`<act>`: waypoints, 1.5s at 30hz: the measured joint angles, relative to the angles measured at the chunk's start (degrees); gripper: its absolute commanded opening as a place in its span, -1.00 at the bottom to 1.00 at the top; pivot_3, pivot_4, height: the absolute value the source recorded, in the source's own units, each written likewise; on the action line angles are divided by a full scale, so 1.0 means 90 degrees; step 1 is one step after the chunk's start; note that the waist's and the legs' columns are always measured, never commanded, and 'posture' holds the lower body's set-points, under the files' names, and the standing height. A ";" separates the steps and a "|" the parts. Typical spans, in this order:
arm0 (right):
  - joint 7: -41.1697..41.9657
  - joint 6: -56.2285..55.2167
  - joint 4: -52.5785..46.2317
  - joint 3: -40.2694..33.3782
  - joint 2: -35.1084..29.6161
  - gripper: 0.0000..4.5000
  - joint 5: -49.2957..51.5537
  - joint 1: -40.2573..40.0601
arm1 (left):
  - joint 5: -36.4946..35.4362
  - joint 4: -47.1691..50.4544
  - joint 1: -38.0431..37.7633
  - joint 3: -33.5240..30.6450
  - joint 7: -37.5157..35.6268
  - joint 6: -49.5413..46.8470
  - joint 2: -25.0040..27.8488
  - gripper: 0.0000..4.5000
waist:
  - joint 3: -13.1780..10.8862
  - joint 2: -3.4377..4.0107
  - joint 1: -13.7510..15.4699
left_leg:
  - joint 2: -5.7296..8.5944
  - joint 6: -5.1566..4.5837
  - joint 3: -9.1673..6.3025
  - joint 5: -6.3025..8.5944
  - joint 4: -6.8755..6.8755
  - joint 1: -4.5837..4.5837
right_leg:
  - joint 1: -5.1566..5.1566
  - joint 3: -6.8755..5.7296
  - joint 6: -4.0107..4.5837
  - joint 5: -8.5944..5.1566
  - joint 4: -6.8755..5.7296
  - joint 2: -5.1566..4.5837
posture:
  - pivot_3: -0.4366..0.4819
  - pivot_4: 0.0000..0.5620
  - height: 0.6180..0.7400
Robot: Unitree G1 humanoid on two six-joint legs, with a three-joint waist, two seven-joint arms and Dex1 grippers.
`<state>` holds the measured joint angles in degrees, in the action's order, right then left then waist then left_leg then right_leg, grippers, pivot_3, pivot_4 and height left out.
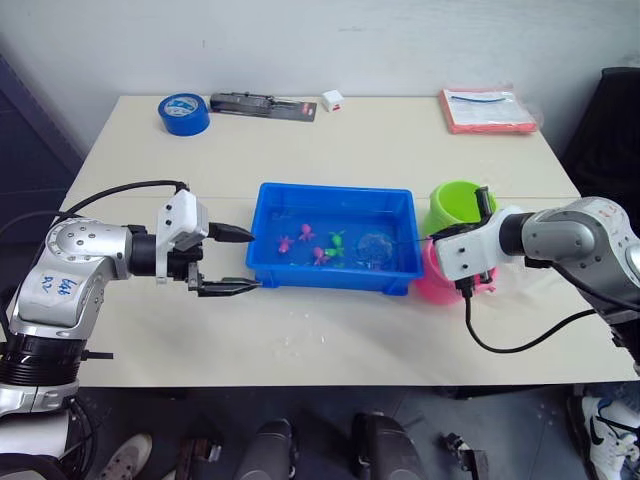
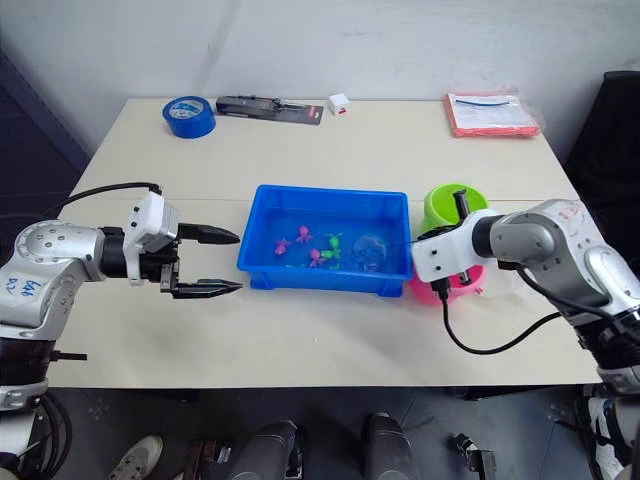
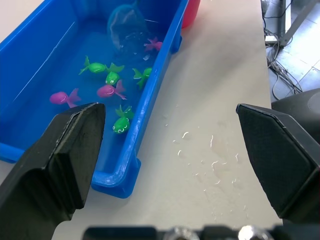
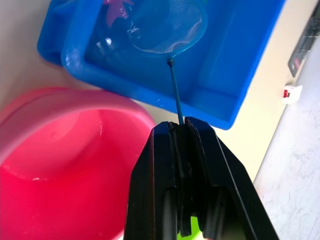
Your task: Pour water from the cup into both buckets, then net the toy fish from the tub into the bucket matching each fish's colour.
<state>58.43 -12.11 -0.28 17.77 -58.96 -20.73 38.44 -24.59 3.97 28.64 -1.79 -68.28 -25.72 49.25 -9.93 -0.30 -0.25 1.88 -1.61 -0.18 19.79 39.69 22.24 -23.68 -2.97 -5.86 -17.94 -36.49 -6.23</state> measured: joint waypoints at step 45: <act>0.0946 0.5688 -0.0468 -0.1028 0.1512 -0.65 0.3128 0.0175 | -0.0291 0.0493 -0.0365 -0.0431 0.0393 -0.0468 0.0051 1.00 | -0.0001 0.0002 0.0007 | -0.0001 0.0002 -0.0012 -0.0001 -0.0001 -0.0005 | 0.0007 -0.0005 0.0000 0.0000 0.0000 -0.0003 | -0.05 -0.47 0.95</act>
<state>66.94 39.09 -4.49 8.52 -45.35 7.42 40.01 -27.21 8.40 25.36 -5.67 -64.75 -29.93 49.70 -9.94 -0.28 -0.18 1.88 -1.59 -0.29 19.79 39.68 22.19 -23.61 -3.01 -5.86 -17.94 -36.49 -6.26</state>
